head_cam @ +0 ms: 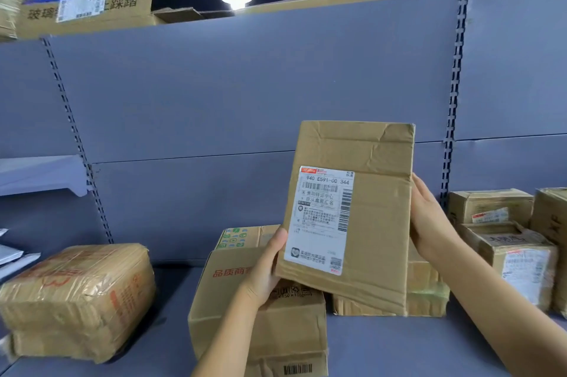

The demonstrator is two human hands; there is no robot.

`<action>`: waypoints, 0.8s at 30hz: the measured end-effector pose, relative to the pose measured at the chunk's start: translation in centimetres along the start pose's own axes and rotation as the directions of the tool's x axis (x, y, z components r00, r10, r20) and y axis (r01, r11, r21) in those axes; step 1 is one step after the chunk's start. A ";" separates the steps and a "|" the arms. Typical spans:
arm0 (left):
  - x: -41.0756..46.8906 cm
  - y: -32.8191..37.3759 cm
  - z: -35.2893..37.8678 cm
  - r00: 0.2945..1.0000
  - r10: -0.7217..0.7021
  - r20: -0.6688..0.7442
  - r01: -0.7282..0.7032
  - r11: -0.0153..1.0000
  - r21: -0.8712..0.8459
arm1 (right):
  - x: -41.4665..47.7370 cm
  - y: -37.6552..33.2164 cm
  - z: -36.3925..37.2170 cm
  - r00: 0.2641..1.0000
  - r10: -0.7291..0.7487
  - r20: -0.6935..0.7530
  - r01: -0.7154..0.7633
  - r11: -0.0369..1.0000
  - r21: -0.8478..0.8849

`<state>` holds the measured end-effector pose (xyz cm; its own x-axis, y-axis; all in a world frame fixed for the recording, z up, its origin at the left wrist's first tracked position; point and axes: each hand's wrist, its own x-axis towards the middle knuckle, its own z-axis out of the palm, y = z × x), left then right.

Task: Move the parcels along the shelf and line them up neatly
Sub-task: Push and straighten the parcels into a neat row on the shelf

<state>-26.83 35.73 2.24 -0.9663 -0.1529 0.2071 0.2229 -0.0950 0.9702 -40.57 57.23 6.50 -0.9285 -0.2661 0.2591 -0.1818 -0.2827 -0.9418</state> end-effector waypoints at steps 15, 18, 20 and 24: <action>-1.2 0.4 0.4 0.989 0.111 -0.102 -0.110 0.994 0.019 | -7.4 3.8 0.3 0.917 -0.150 0.369 0.186 0.980 -0.064; -1.0 0.4 0.5 0.980 0.132 -0.147 -0.127 0.991 0.044 | -7.3 3.5 -0.3 0.945 -0.085 0.315 0.060 0.994 0.088; -0.7 0.4 0.4 0.965 0.154 -0.212 -0.141 0.987 0.073 | -7.4 3.1 -1.0 0.965 -0.072 0.252 0.017 0.976 0.215; -0.1 0.3 0.2 0.947 0.155 -0.283 -0.108 0.979 0.173 | -7.4 2.2 -3.1 0.984 -0.087 0.157 0.041 0.961 0.275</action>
<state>-26.68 35.91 2.56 -0.8439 -0.4375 0.3103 0.3005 0.0936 0.9492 -35.07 61.42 1.85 -0.8470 -0.3817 0.3700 -0.1235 -0.5357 -0.8353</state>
